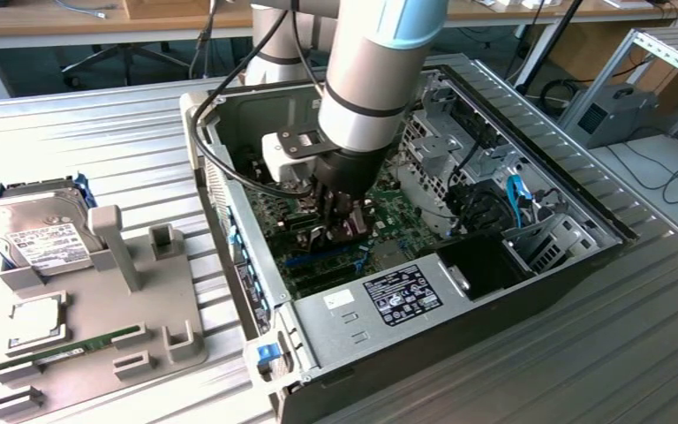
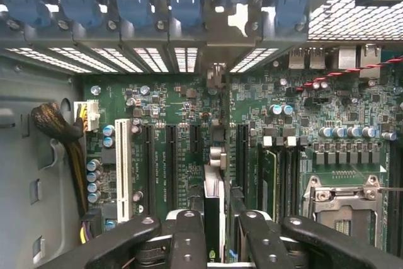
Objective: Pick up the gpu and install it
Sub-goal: 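Insert the gpu into the slot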
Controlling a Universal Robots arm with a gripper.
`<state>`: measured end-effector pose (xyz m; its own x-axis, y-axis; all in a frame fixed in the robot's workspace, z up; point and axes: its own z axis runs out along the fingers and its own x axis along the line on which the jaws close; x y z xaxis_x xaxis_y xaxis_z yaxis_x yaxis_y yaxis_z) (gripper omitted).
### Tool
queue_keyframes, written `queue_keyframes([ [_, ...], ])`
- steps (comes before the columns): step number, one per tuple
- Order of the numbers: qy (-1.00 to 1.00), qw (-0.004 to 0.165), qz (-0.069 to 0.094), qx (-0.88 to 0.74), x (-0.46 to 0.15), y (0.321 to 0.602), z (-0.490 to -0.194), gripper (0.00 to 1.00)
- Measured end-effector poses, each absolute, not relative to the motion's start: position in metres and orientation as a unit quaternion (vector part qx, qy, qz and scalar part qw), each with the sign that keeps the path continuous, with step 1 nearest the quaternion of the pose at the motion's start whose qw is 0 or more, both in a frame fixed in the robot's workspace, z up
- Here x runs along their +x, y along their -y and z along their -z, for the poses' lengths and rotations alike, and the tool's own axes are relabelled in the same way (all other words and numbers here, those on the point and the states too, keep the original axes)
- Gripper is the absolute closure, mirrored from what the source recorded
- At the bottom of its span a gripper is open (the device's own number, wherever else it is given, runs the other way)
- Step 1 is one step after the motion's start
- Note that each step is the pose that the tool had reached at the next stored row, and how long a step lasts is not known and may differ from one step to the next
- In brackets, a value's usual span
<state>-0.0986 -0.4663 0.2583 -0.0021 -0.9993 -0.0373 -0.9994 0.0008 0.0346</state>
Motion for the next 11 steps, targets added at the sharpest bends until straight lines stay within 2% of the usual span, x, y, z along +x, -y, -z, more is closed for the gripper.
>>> queue_keyframes([
  [11, -0.707, 0.001, -0.026, -0.706, -0.0999, 0.4661, -0.2556, 0.74],
])
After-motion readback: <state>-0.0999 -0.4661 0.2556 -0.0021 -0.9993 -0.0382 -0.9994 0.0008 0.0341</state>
